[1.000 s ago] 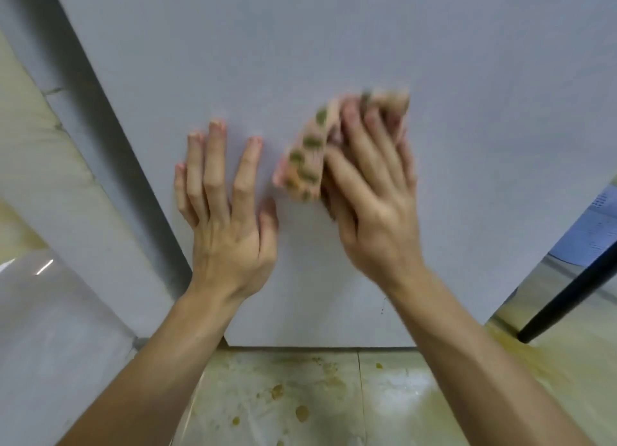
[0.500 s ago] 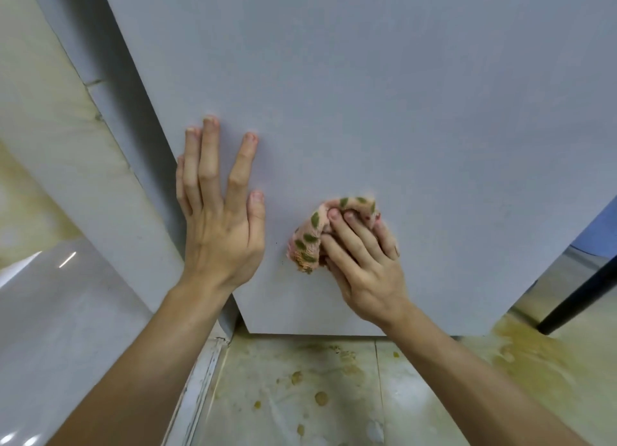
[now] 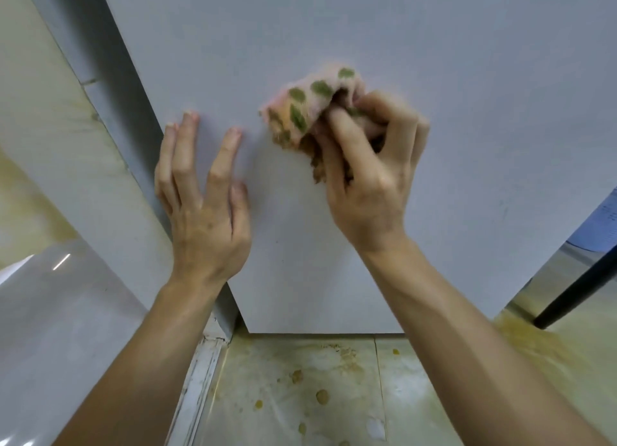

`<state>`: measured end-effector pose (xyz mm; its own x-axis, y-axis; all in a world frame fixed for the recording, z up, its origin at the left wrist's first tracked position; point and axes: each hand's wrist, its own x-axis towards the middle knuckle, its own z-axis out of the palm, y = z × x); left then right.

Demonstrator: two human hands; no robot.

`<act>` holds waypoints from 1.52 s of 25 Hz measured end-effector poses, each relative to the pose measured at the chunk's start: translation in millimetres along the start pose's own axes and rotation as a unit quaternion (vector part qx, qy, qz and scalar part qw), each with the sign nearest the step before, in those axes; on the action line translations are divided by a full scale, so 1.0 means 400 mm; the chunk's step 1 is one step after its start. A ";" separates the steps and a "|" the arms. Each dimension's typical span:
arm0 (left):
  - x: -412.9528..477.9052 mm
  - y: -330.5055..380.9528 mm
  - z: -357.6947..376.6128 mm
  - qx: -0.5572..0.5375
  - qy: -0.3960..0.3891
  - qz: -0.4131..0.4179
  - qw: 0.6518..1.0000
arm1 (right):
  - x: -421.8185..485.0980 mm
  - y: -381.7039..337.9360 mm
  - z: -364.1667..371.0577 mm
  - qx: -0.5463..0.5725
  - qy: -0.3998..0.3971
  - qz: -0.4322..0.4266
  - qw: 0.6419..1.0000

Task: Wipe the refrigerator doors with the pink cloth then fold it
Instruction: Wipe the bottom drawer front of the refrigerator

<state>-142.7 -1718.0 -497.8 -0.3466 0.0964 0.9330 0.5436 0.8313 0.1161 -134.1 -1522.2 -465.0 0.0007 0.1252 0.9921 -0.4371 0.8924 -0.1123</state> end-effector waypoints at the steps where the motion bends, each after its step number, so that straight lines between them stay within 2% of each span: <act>1: 0.000 -0.005 -0.003 -0.005 0.002 -0.008 1.000 | -0.044 -0.002 0.002 0.004 -0.013 -0.001 1.000; 6: -0.018 -0.020 -0.019 -0.004 -0.037 -0.010 0.999 | -0.300 -0.011 -0.044 0.009 -0.170 -0.052 0.984; 10: -0.026 -0.020 -0.022 -0.010 -0.061 -0.017 0.998 | -0.301 -0.002 -0.063 -0.005 -0.219 -0.054 0.974; 12: -0.029 -0.025 -0.021 -0.017 -0.068 -0.009 0.997 | -0.192 -0.001 -0.055 -0.008 -0.173 -0.046 0.984; 16: -0.027 -0.034 -0.019 -0.030 -0.066 -0.004 0.997 | 0.114 -0.039 -0.006 0.034 0.000 0.041 0.999; 19: -0.023 -0.039 -0.020 -0.067 -0.046 -0.007 0.997 | 0.136 -0.091 0.053 0.043 0.046 0.050 0.997; 20: -0.021 -0.048 -0.021 -0.078 -0.036 -0.004 0.996 | 0.082 -0.104 0.064 0.044 0.028 0.032 0.998; 22: -0.016 -0.068 -0.026 -0.087 -0.024 -0.006 0.996 | -0.092 -0.113 0.059 0.042 -0.066 -0.030 0.996; 24: -0.014 -0.087 -0.033 -0.070 -0.020 -0.014 0.997 | -0.278 -0.085 0.025 0.028 -0.164 -0.088 0.982; 26: -0.011 -0.105 -0.040 -0.043 -0.029 -0.009 0.999 | -0.406 -0.046 -0.020 0.032 -0.244 -0.112 0.963; 28: -0.010 -0.121 -0.049 -0.022 -0.042 0.001 0.999 | -0.446 -0.019 -0.050 0.033 -0.311 -0.147 0.938; 30: -0.010 -0.120 -0.050 -0.017 -0.043 -0.001 0.999 | -0.405 -0.014 -0.054 0.021 -0.329 -0.179 0.927; 32: -0.010 -0.113 -0.049 -0.025 -0.038 -0.007 0.999 | -0.296 -0.044 -0.032 0.018 -0.287 -0.160 0.944; 35: -0.008 -0.110 -0.049 -0.048 -0.028 -0.010 0.998 | -0.063 -0.104 0.027 -0.002 -0.125 -0.075 0.989; 38: -0.007 -0.114 -0.053 -0.056 -0.030 -0.011 0.998 | 0.092 -0.147 0.085 -0.013 -0.002 -0.002 1.000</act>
<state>-150.2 -1767.9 -498.4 -0.4024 0.1142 0.9083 0.6160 0.7677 0.1764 -139.1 -1584.7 -420.1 -0.0023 0.1203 0.9927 -0.4129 0.9040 -0.1105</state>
